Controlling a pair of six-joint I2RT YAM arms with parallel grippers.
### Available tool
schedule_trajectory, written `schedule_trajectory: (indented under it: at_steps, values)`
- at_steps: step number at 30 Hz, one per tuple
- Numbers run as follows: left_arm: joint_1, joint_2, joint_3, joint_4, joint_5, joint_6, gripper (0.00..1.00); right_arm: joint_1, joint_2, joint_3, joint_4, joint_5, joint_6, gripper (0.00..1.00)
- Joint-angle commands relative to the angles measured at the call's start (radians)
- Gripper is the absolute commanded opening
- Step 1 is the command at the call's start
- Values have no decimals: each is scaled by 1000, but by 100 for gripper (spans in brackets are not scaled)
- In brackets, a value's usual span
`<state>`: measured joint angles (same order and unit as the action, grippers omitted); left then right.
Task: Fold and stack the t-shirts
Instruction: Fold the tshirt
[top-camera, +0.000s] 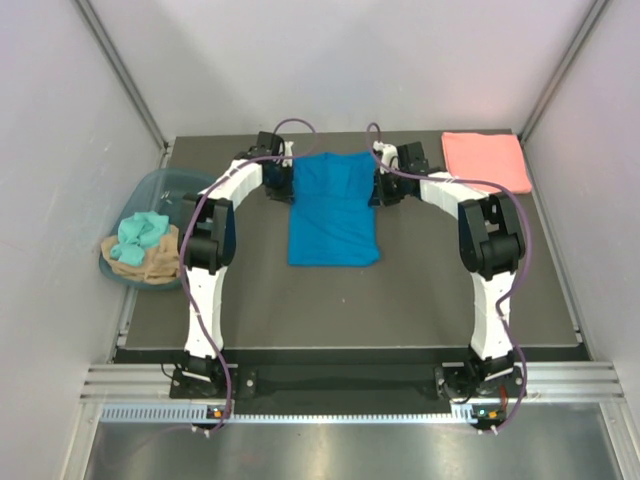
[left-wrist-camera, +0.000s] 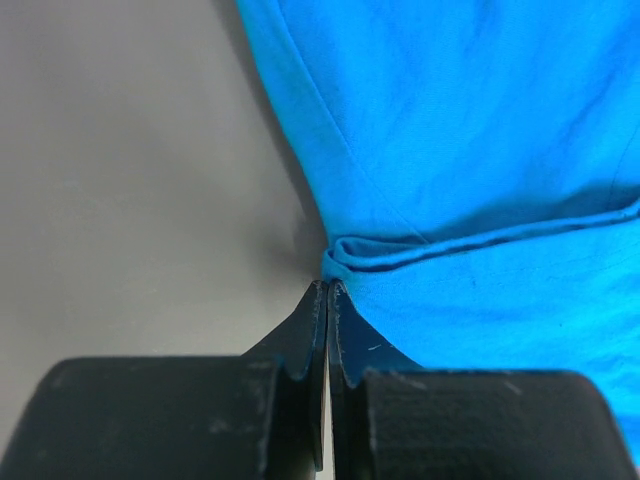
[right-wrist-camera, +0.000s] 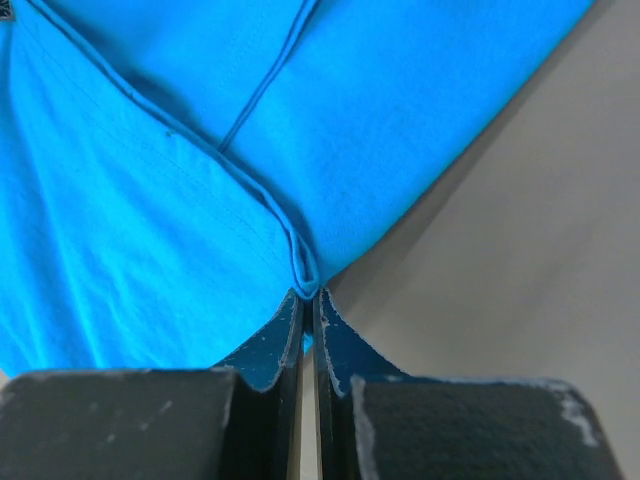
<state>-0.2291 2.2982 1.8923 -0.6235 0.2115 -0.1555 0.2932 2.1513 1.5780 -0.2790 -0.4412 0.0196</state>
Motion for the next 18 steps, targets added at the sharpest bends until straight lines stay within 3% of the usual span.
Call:
schedule_trajectory:
  at_steps: [1, 6, 7, 9, 10, 12, 15, 18]
  values:
    - [11, 1, 57, 50, -4, -10, 0, -8, -38, 34, 52, -2, 13, 0]
    - [10, 9, 65, 33, -11, -10, 0, -8, -1, 59, 60, 2, 23, 6]
    - [11, 6, 67, 25, -15, -9, 0, -8, 4, 80, 51, 1, 28, 10]
    - [11, -5, 83, 5, -71, -12, 15, -8, 19, 115, 23, 21, 37, 22]
    - [11, -11, 91, -11, -98, -18, 25, -8, 15, 146, -17, 42, 45, 35]
    - [11, -39, 103, -53, -159, -42, 45, -6, -24, 163, -60, 115, 75, 43]
    - [11, -81, 122, -119, -264, -82, 54, 3, -123, 137, -129, 148, 134, 47]
    - [10, -161, 43, -125, -221, -101, 51, 53, -253, 7, -144, 179, 172, 41]
